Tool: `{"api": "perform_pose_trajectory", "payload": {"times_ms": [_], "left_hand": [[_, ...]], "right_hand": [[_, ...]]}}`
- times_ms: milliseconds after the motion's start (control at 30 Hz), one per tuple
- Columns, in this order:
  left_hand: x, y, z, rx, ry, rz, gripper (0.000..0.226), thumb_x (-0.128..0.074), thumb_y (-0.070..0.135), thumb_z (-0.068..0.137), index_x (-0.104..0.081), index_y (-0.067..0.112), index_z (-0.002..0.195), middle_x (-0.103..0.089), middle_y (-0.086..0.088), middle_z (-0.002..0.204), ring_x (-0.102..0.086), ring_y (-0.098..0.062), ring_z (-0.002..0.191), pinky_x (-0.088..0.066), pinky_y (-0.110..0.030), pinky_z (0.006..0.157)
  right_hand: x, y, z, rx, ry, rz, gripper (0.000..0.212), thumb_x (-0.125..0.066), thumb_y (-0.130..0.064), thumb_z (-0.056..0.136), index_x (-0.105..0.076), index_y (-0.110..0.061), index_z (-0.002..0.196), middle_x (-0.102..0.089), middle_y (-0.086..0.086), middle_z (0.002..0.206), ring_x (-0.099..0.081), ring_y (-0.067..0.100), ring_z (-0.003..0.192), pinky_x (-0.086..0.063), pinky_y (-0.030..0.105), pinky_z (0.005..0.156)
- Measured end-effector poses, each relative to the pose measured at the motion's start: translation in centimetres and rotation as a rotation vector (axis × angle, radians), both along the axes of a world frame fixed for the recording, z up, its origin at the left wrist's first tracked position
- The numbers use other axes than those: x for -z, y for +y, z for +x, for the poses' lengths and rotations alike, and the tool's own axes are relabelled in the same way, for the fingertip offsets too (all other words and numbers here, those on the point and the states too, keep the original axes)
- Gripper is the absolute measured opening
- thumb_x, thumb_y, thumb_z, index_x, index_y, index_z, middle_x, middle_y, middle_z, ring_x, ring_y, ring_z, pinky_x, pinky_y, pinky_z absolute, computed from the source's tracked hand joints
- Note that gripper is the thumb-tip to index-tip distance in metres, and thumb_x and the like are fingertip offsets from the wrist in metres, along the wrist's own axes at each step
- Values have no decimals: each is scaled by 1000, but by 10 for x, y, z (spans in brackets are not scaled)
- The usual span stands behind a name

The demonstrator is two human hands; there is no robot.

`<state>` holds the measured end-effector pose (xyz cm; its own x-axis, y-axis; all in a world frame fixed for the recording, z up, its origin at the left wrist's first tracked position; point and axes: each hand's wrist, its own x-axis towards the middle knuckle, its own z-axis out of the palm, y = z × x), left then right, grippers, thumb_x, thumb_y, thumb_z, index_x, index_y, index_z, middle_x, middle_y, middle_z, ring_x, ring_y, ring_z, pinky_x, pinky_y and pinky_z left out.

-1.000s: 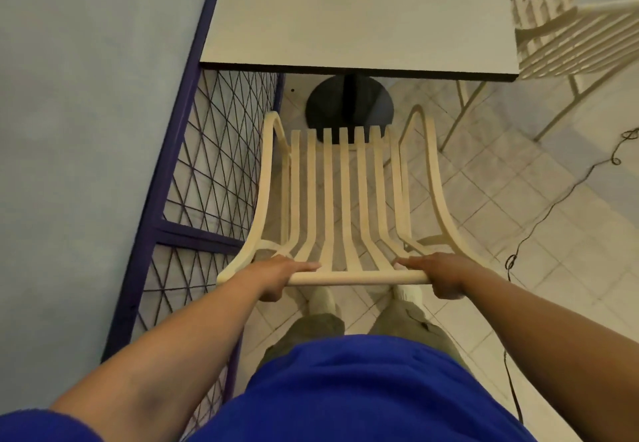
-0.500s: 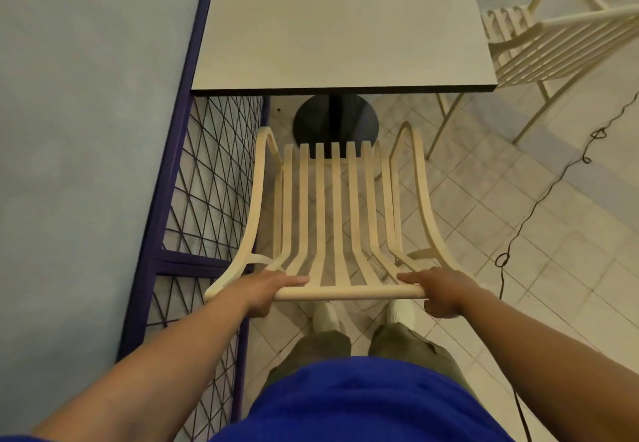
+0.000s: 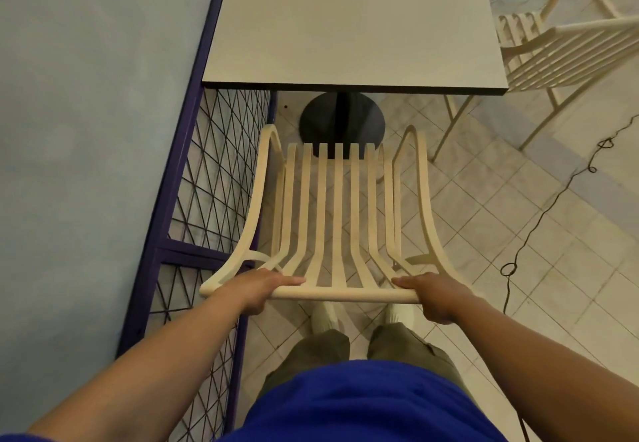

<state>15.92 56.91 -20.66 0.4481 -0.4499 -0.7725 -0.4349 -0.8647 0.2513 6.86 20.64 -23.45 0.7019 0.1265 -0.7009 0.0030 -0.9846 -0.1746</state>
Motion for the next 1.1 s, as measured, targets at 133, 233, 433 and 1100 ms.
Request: {"api": "perform_pose_trajectory", "payload": {"times_ms": [133, 233, 433, 1100], "left_hand": [[3, 18, -11, -24, 3, 1, 105, -56, -6, 84, -12, 72, 138, -45, 6, 143, -50, -19, 119, -46, -38, 91], [4, 24, -8, -32, -24, -9, 109, -57, -7, 82, -9, 76, 134, -45, 7, 144, -50, -19, 120, -46, -36, 88], [5, 33, 9, -37, -28, -11, 111, -58, -7, 80, -10, 78, 133, -47, 7, 139, -50, -14, 106, -40, -30, 76], [8, 13, 102, -36, -128, -14, 109, -61, -6, 81, -17, 82, 127, -51, 7, 115, -57, -14, 86, -55, -38, 74]], "right_hand": [[2, 16, -5, -14, -3, 13, 76, -62, -11, 86, -30, -45, 146, -56, -4, 121, -53, 12, 94, -45, 29, 85], [2, 21, -2, -14, -16, 16, 75, -63, -12, 86, -31, -44, 146, -57, -4, 122, -55, 13, 96, -46, 29, 87], [2, 30, 7, 7, -6, 52, 71, -62, -11, 86, -35, -42, 144, -58, -4, 119, -53, 11, 92, -46, 29, 85], [-6, 8, 109, -14, -28, 55, 74, -64, -4, 81, -44, -48, 137, -60, -5, 110, -58, 16, 93, -50, 33, 82]]}}
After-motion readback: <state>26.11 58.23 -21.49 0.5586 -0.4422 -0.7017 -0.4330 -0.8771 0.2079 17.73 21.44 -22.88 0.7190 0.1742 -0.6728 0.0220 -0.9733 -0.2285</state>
